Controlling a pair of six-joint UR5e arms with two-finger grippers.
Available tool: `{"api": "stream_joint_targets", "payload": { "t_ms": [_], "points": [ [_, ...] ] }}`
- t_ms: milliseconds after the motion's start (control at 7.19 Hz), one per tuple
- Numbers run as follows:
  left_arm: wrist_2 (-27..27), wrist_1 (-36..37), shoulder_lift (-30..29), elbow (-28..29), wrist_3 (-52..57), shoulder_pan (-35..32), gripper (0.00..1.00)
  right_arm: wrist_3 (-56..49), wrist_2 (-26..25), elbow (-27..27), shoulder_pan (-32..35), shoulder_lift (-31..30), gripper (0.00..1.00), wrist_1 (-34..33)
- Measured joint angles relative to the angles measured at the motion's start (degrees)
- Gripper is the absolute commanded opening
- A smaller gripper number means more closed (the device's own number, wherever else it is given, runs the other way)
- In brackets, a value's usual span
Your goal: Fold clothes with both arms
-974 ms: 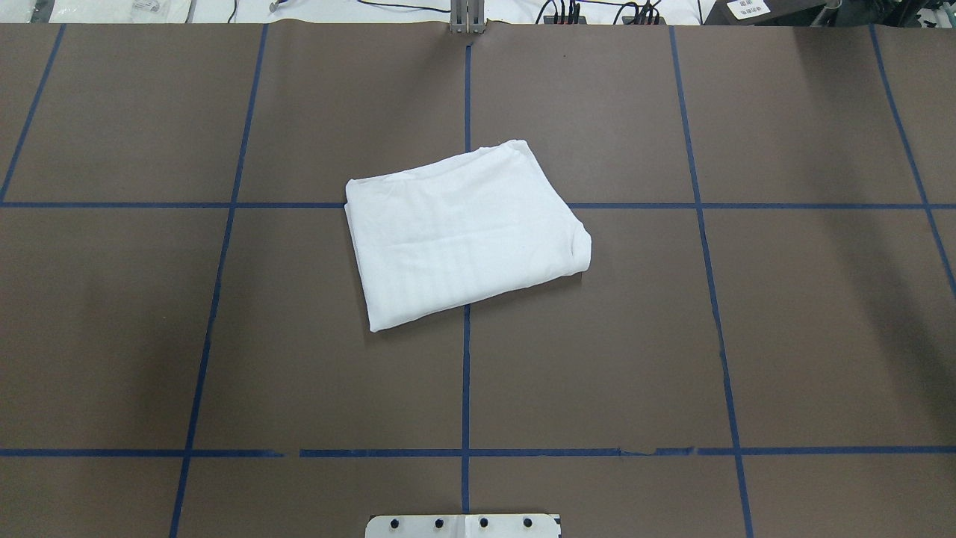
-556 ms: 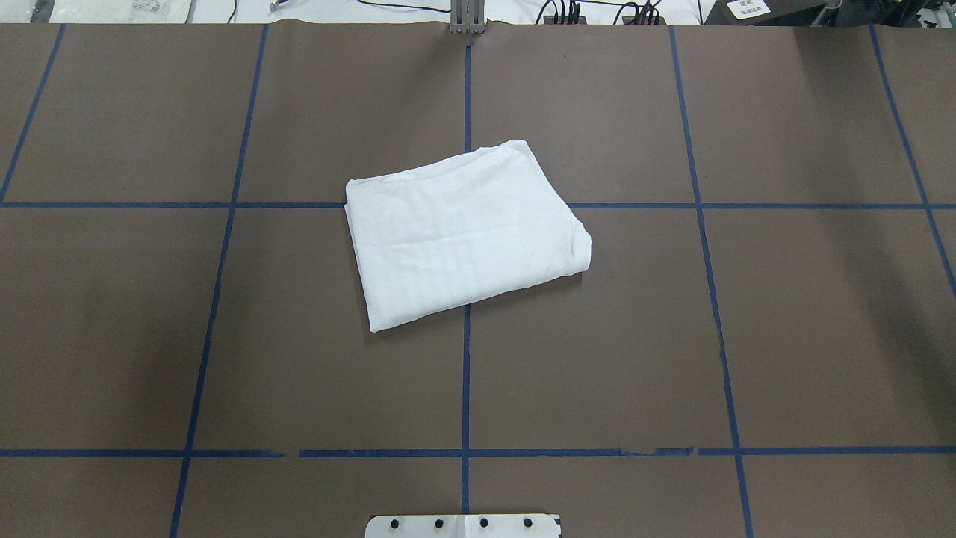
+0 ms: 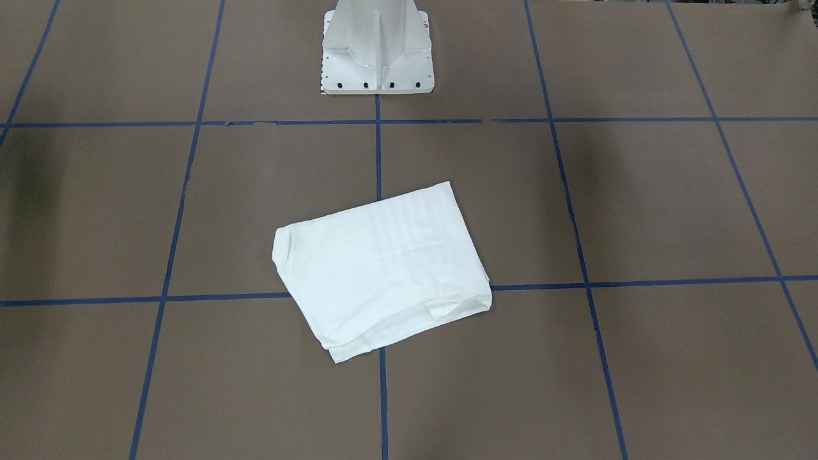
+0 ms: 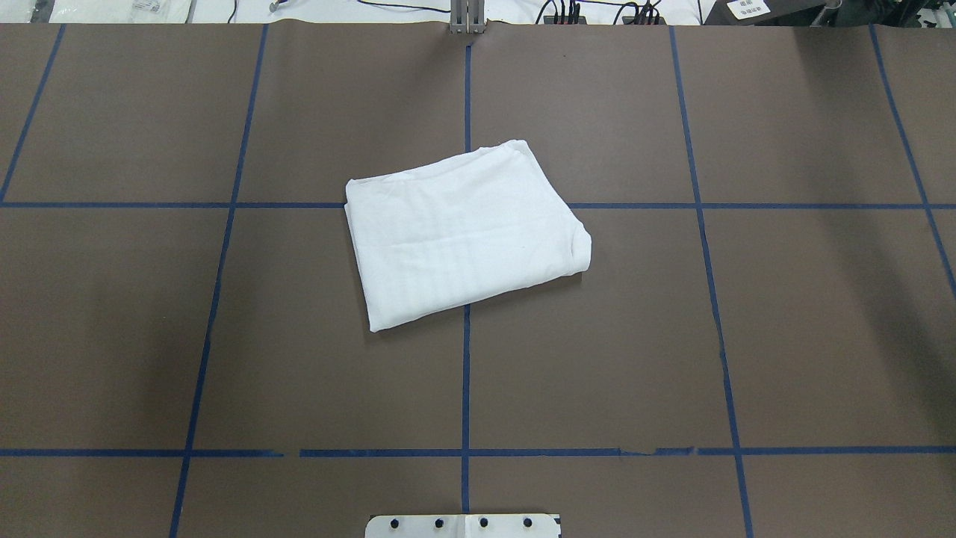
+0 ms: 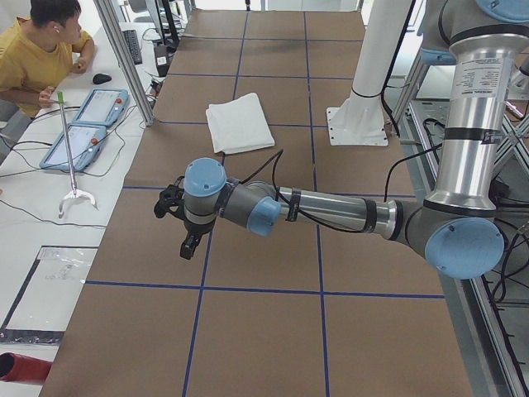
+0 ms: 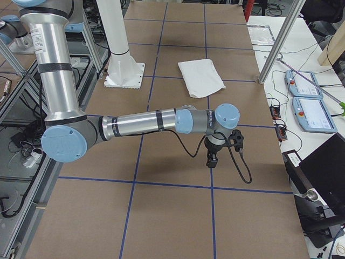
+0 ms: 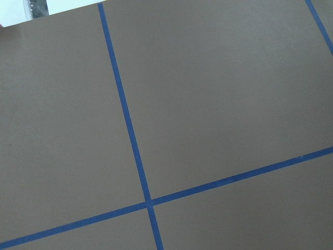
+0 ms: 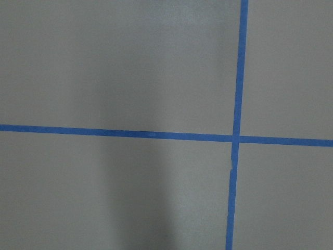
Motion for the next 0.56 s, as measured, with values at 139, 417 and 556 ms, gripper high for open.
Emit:
{"api": "stream_joint_targets", "payload": {
  "t_ms": [139, 417, 556],
  "points": [
    [0.0, 0.0, -0.01, -0.02, -0.02, 0.0, 1.0, 0.0, -0.02, -0.26, 0.0, -0.09, 1.0, 1.12],
    [0.0, 0.0, -0.06, -0.11, -0.08, 0.0, 0.99, 0.04, -0.03, -0.91, -0.01, -0.56, 1.0, 4.22],
    [0.0, 0.0, -0.15, -0.28, -0.1, 0.0, 0.99, 0.02, -0.01, -1.02, -0.01, -0.67, 1.0, 4.82]
  ]
}}
